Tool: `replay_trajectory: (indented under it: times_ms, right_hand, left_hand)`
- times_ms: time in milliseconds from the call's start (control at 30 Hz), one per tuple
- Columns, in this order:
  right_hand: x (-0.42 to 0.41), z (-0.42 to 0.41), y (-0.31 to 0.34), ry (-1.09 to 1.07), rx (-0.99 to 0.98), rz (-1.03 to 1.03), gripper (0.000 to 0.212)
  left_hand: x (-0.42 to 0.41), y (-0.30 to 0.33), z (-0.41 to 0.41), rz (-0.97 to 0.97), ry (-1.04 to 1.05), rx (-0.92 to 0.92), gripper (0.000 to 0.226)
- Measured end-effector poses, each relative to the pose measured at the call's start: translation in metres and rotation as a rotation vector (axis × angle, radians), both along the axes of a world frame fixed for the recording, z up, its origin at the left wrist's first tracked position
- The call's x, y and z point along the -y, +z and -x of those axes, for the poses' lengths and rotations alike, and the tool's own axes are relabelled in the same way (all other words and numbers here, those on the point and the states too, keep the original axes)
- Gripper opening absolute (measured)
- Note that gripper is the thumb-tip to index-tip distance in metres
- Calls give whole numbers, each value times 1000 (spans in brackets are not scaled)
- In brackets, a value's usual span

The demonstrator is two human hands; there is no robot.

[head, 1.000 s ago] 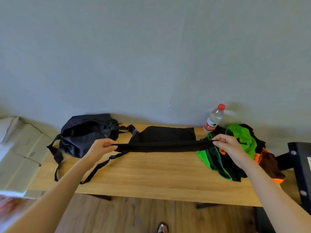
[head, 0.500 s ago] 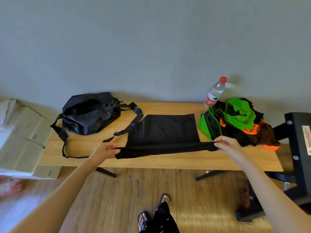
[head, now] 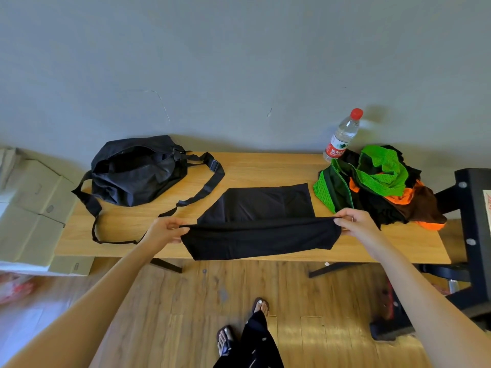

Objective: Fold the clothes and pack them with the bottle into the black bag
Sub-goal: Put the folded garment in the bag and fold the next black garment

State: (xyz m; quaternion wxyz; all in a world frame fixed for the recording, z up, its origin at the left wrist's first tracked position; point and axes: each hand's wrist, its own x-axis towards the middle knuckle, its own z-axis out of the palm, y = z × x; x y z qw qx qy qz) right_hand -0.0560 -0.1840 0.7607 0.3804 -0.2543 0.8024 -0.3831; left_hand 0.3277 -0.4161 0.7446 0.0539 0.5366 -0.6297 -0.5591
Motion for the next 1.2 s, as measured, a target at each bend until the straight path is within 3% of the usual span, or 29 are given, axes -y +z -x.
replay_trajectory:
  times_ms: [333,700,967,1100,1200]
  right_hand:
    - [88,47,-31,85,-55,-61,9]
    - [156,77,-88,210,-343,-260,5]
    - [168,73,-109,236,-591,-380,9]
    - [166,67,-108,208,-718,-300,16]
    - [161,53,-106,266,-842,-163,25]
  left_hand:
    - [61,-27,44,71,43,65,7]
    - [115,-79,79,148,76,224,11]
    - [113,-98,97,174,199,205,7]
    - [108,-95,104,160,296,90,19]
    - [93,-89,108,374,223,149,32]
